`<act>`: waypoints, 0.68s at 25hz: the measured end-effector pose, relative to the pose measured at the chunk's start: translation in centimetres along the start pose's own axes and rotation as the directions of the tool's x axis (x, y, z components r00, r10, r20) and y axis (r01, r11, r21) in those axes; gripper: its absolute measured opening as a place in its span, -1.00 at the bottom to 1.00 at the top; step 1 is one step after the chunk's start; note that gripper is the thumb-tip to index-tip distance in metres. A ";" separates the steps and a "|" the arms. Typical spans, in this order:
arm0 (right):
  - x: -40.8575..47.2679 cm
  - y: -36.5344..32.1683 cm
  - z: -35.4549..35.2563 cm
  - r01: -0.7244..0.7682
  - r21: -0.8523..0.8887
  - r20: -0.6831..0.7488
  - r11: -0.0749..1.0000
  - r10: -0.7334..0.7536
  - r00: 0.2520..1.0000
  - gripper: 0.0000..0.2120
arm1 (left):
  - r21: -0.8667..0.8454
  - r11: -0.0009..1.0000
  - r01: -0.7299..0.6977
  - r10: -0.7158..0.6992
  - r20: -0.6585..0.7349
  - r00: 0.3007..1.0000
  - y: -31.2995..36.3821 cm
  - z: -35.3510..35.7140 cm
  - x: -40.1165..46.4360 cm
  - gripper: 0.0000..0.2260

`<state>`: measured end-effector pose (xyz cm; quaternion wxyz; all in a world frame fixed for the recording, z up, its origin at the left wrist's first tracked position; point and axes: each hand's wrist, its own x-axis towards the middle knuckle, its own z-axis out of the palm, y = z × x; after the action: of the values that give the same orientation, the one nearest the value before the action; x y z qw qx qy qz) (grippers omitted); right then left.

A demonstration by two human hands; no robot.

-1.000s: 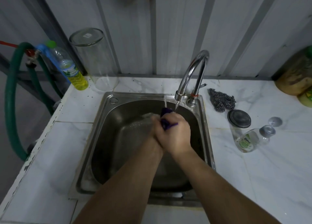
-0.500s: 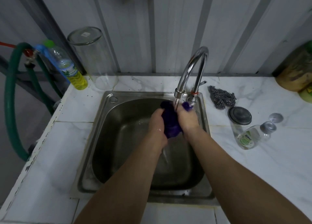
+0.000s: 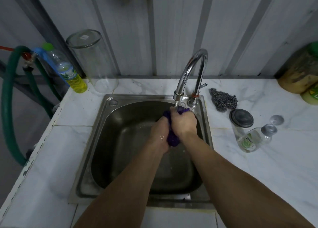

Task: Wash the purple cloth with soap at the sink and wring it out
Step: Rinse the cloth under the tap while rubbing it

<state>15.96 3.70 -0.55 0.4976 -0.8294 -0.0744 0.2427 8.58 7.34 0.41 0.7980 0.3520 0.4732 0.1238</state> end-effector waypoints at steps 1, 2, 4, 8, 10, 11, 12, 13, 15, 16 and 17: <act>0.7 0.2 0.2 -0.073 -0.025 0.021 0.997 0.074 0.997 -0.61 | 0.012 1.000 0.011 -0.011 -0.005 1.000 -0.1 -0.5 0.2 -0.83; 1.3 0.3 0.2 -0.141 -0.015 0.031 0.990 0.141 0.990 -0.60 | 0.026 0.999 0.028 -0.028 0.014 1.000 -0.1 -1.0 0.2 -0.83; 2.2 0.4 -0.7 -0.270 0.172 0.086 0.947 0.259 0.962 -0.58 | 0.007 0.998 0.055 -0.055 0.130 0.990 -0.3 -2.1 0.0 -0.83; 2.6 -0.4 -3.6 -0.343 0.492 0.254 0.800 0.245 0.936 -0.70 | -0.060 0.985 0.162 -0.132 0.346 0.929 0.2 -4.5 -1.3 -0.66; 1.8 -0.8 -4.3 -0.257 0.483 0.250 0.837 0.149 0.957 -0.88 | 0.013 0.978 0.207 -0.200 0.323 0.925 0.0 -4.7 -1.3 -0.62; 1.0 -1.0 -4.4 -0.193 0.474 0.218 0.859 0.098 0.971 -0.88 | 0.020 0.974 0.224 -0.221 0.274 0.936 0.0 -4.4 -1.0 -0.64; 0.0 -1.0 -4.2 -0.116 0.458 0.165 0.881 0.044 0.985 -0.87 | -0.013 0.971 0.238 -0.230 0.212 0.950 0.1 -3.9 -0.6 -0.65; -1.3 -0.8 -4.0 -0.030 0.428 0.103 0.903 -0.016 0.995 -0.89 | -0.059 0.969 0.241 -0.230 0.148 0.962 0.3 -3.1 -0.3 -0.62; -4.5 0.2 -3.0 0.152 0.312 0.029 0.938 -0.170 0.985 -0.89 | -0.125 0.971 0.206 -0.201 0.048 0.978 0.6 -1.9 0.1 -0.53; -6.1 0.7 -2.4 0.228 0.232 0.036 0.946 -0.243 0.969 -0.81 | -0.127 0.977 0.171 -0.171 0.015 0.985 0.5 -1.6 0.4 -0.51; -7.3 1.2 -1.7 0.272 0.144 0.057 0.951 -0.283 0.957 -0.75 | -0.110 0.982 0.153 -0.155 -0.004 0.988 0.4 -1.4 0.5 -0.53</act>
<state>10.26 -0.85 1.47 0.5784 -0.7652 -0.1929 0.2067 7.68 8.51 -0.12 0.8203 0.2693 0.4965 0.0897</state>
